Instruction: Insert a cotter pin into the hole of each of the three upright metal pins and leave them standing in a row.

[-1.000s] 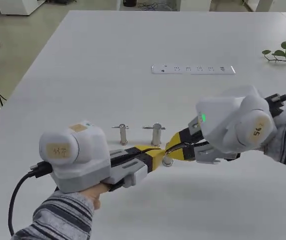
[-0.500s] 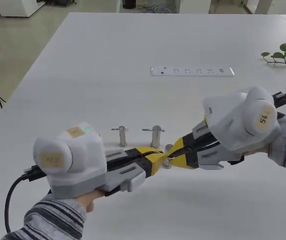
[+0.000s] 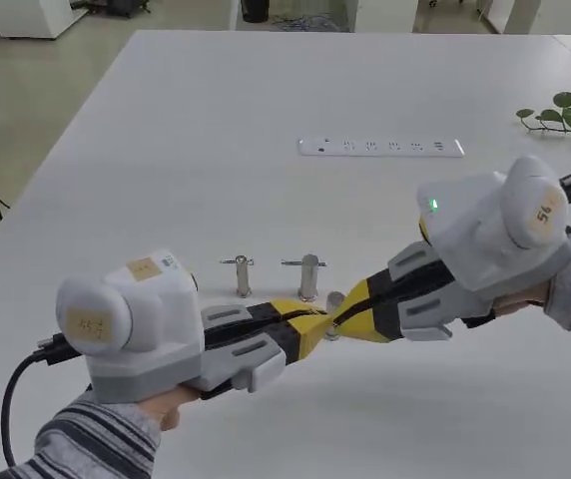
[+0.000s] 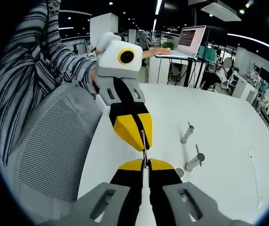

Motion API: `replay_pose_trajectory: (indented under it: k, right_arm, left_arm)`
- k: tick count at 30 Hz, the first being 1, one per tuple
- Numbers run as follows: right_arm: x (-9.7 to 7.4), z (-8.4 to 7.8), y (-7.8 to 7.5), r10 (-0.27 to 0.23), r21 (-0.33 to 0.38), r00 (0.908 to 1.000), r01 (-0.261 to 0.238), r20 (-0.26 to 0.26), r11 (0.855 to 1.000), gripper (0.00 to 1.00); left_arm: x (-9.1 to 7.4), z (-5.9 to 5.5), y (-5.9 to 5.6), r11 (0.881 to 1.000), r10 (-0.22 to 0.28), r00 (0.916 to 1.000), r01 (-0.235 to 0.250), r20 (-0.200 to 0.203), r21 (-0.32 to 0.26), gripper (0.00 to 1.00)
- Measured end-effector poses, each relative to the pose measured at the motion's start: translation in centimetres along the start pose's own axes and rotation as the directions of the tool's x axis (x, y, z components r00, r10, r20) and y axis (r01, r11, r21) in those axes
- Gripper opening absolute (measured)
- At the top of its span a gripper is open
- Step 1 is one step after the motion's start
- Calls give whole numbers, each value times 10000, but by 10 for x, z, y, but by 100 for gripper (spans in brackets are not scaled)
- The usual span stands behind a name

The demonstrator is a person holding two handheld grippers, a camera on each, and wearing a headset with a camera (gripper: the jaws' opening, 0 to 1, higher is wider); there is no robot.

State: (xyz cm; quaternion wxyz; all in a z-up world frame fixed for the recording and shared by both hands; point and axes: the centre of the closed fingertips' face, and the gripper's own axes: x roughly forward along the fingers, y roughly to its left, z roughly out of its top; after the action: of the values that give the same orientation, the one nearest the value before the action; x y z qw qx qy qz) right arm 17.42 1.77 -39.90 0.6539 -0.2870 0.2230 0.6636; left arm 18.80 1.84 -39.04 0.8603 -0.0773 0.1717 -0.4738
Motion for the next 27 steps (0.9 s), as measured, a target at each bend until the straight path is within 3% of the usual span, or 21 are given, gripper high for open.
replay_pose_trajectory:
  k: [5,11,16,19,22,25,27]
  right_arm:
    - [1,-3,-5,-187,-955,9985,138,-509,9953,0]
    - [1,-6,-7,-361,-1467,9958,234,-845,9889,0]
    - [0,-14,-13,-659,-1815,9894,416,-1297,9825,0]
    - [-2,-22,-17,-853,-1904,9832,538,-1612,9802,0]
    - [-4,-34,-26,-1273,-2142,9699,819,-2078,9734,0]
    - [-5,-42,-30,-1394,-2152,9622,886,-2340,9725,0]
    - [-6,-49,-34,-1559,-2348,9508,924,-2679,9676,0]
  left_arm:
    - [0,-2,1,10000,37,9999,-38,-125,-26,0]
    - [3,-4,3,9995,218,9996,-214,-164,245,0]
    - [7,-11,10,9971,577,9973,-553,-454,525,5]
    - [8,-12,15,9932,864,9950,-821,-499,829,15]
    - [11,-14,20,9861,1209,9911,-1135,-554,1211,24]
    - [15,-16,27,9760,1593,9854,-1481,-596,1598,29]
    - [19,-19,30,9711,1772,9819,-1634,-671,1738,30]
